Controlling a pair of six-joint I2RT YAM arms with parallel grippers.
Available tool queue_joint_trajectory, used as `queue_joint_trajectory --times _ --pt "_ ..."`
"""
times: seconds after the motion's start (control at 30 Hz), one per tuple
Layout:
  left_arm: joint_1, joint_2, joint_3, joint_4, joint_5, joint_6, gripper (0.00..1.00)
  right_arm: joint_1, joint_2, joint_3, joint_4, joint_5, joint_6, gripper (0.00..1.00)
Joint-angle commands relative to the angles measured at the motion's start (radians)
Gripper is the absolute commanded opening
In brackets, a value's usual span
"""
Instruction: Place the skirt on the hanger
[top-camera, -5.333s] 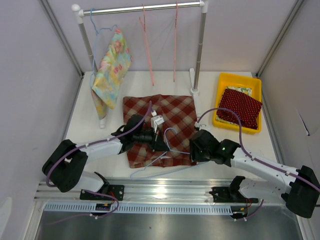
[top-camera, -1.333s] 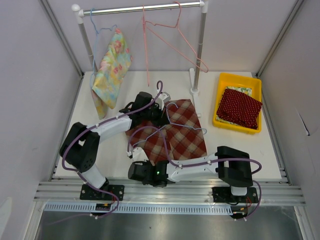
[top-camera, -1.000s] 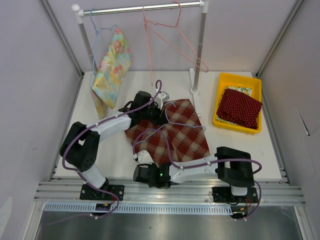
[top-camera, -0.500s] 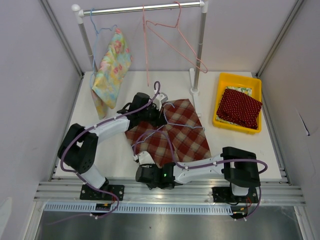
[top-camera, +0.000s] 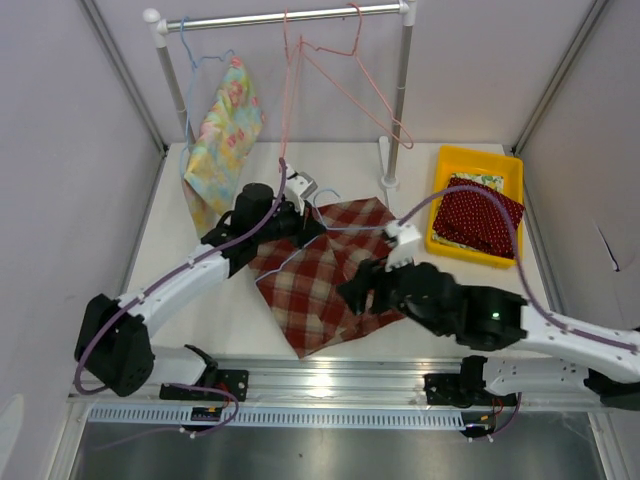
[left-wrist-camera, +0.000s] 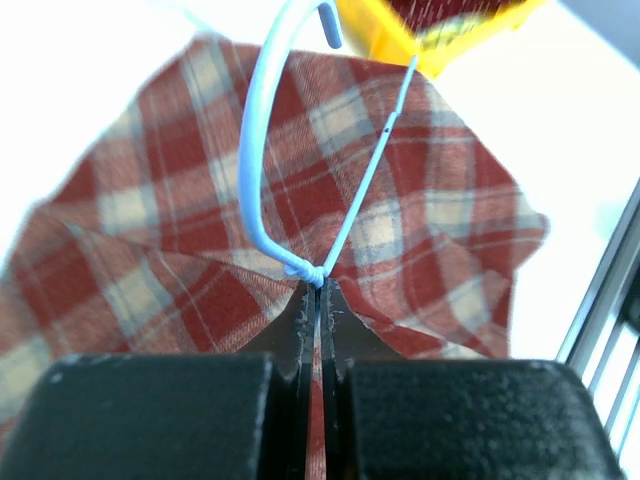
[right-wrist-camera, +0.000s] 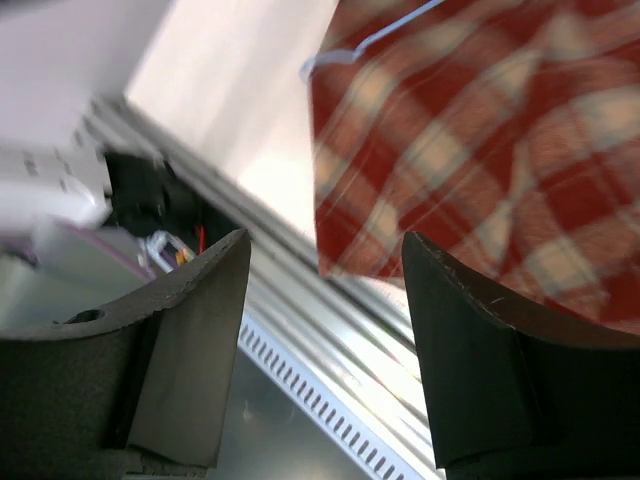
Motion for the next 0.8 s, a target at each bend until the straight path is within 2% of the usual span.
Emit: queue_joint_trajectory --times 0.0,0.07,0.23,0.47,0.63,0.77 --pt "-0.014 -0.118 0.049 0.022 -0.007 -0.008 0.0 -0.056 -0.111 0.001 -0.113 0.084 -0.005 0.68" --pt "-0.046 -0.141 0.105 -0.085 -0.03 0.014 0.0 -0.102 -0.176 0.019 -0.141 0.09 -0.008 0.68" --pt "-0.099 -0.238 0.195 -0.259 -0.105 0.013 0.0 -0.194 -0.21 0.076 -0.21 0.091 -0.037 0.68" --pt "-0.106 -0.358 0.305 -0.516 -0.266 -0.067 0.0 -0.346 -0.133 0.174 -0.211 -0.029 -0.08 0.68" --pt "-0.106 -0.347 0.489 -0.705 -0.408 -0.104 0.0 -0.466 -0.061 0.248 -0.193 -0.147 -0.107 0.68" --pt "-0.106 -0.349 0.55 -0.817 -0.473 -0.145 0.0 -0.533 0.017 0.295 -0.159 -0.239 -0.131 0.67"
